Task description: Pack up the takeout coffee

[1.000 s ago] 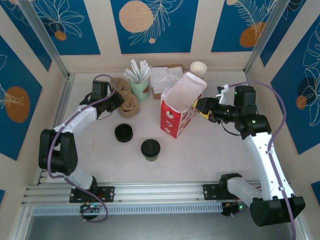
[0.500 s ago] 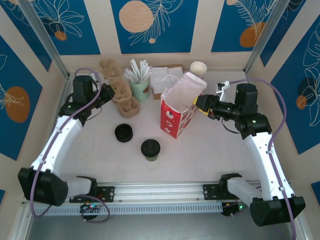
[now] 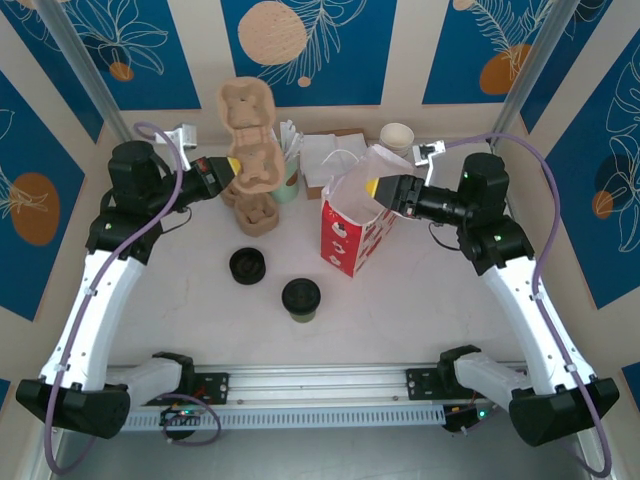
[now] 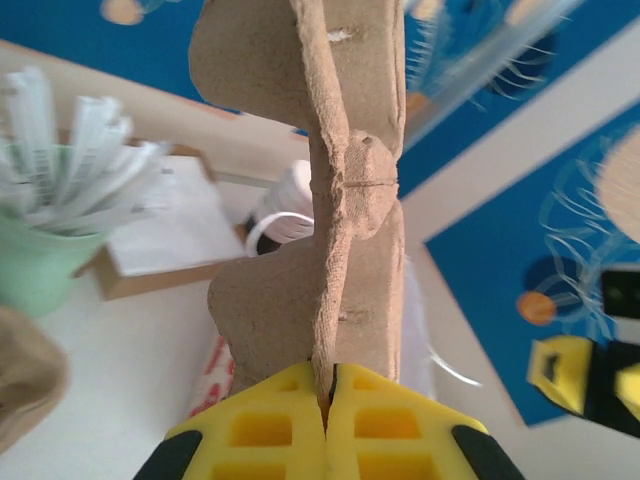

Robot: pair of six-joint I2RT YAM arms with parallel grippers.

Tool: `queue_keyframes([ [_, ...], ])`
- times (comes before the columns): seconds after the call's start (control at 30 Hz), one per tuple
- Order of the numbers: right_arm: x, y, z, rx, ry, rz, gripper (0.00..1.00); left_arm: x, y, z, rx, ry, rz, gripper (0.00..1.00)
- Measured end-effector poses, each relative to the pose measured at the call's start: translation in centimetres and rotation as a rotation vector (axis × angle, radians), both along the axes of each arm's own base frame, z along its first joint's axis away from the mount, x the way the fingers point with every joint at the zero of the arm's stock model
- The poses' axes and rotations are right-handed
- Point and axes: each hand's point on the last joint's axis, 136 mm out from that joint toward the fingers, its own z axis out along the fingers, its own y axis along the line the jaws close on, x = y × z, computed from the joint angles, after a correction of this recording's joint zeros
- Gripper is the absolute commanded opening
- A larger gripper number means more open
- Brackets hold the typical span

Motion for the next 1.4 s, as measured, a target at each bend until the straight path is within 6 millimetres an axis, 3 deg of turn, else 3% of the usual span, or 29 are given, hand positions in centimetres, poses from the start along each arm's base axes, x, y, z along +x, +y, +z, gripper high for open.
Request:
queue_keyframes([
  [0.27, -2.3, 3.6, 2.0, 0.007, -0.148, 0.14, 0.6, -3.8, -4.8, 2.8, -0.059, -0.107, -0.263, 0.07],
  [0.53, -3.2, 4.5, 2.7, 0.003, -0.22, 0.181, 0.59, -6.2, -7.2, 4.5, -0.089, -0.187, -0.39, 0.07],
  [0.97, -4.5, 5.1, 4.4, 0.014, -0.309, 0.234, 0.48, -6.3, -9.5, 3.9, -0.096, -0.173, -0.462, 0.06],
  [1.27, -4.5, 5.3, 4.3, 0.005, -0.324, 0.243, 0.25, -6.8, -9.9, 4.8, -0.103, -0.194, -0.479, 0.06],
  [1.4, -4.3, 5.2, 4.4, 0.004, -0.322, 0.234, 0.01, -6.9, -10.0, 5.0, -0.102, -0.199, -0.485, 0.11],
])
